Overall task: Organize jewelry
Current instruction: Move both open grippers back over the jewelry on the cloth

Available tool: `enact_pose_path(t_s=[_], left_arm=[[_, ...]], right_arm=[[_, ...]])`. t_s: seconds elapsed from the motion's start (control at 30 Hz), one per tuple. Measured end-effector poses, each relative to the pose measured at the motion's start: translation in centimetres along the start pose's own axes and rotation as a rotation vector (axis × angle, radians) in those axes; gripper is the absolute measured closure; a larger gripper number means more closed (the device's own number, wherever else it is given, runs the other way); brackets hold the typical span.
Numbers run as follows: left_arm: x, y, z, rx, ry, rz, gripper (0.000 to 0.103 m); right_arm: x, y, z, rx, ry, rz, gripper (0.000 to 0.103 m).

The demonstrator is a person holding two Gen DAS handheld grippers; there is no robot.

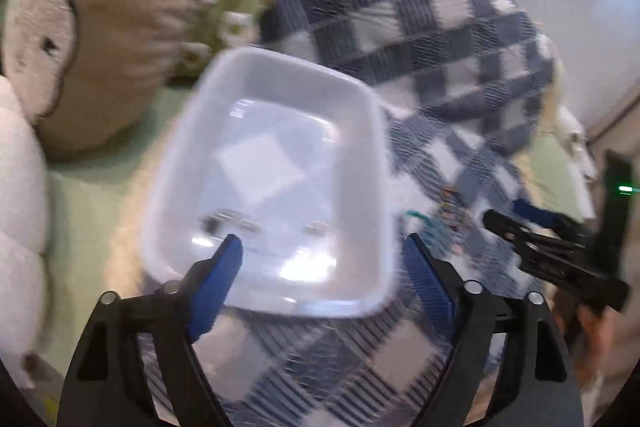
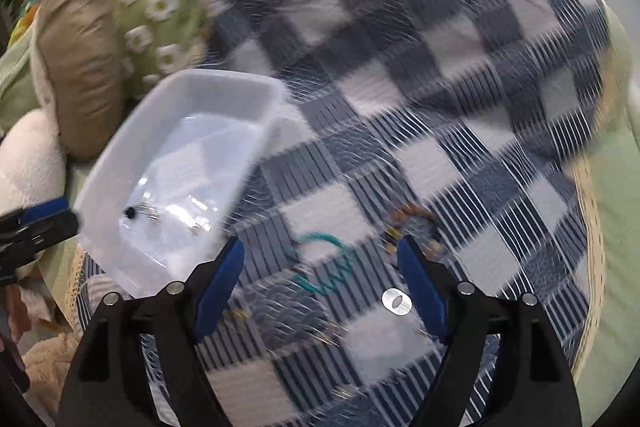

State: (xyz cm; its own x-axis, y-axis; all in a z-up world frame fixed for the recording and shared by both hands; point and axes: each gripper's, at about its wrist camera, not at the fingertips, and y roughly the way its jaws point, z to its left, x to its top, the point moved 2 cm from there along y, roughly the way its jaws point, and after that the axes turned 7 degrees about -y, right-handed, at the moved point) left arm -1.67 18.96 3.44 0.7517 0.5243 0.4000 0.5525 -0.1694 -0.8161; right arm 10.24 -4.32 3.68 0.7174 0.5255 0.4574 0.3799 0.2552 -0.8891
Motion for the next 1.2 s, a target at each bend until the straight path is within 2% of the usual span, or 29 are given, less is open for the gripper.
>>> enact_pose_path(t_s=[0.1, 0.23, 0.3, 0.5, 0.77, 0.9, 1.1, 1.2], left_arm=[[-1.4, 0.5, -2.7, -0.018, 0.048, 0.010, 0.017], [-4.7, 3.0, -5.8, -0.052, 0.100, 0.102, 0.017], [-6.6, 4.5, -7.3, -0.064, 0.121, 0.160, 0.017], [-10.8, 8.3, -10.5, -0.031, 0.199, 0.252, 0.017], [-10.7, 11.9, -11.0, 0.038, 0.178, 0.291, 0.018], [-10.8, 13.2, -11.1, 0.056, 0.185, 0.314, 0.018], [-10.6, 13.4, -10.6, 0.101, 0.201, 0.290, 0.019], [-10.5, 13.9, -10.2, 0.141, 0.206, 0.282, 0.030]], right_arm=[[-2.2, 0.7, -4.5, -0.015, 0.087, 0.017, 0.022], [-4.2, 2.1, -7.7, -0.029, 0.160, 0.042, 0.022], [-5.0, 2.9, -8.8, -0.021, 0.194, 0.070, 0.022], [-6.3, 5.0, -9.7, 0.006, 0.226, 0.130, 0.022], [-7.7, 6.8, -8.7, 0.057, 0.234, 0.200, 0.022], [-7.8, 6.4, -8.7, 0.066, 0.241, 0.191, 0.022], [-7.7, 6.1, -8.6, 0.082, 0.242, 0.182, 0.022], [-7.6, 6.1, -8.3, 0.089, 0.234, 0.182, 0.022]])
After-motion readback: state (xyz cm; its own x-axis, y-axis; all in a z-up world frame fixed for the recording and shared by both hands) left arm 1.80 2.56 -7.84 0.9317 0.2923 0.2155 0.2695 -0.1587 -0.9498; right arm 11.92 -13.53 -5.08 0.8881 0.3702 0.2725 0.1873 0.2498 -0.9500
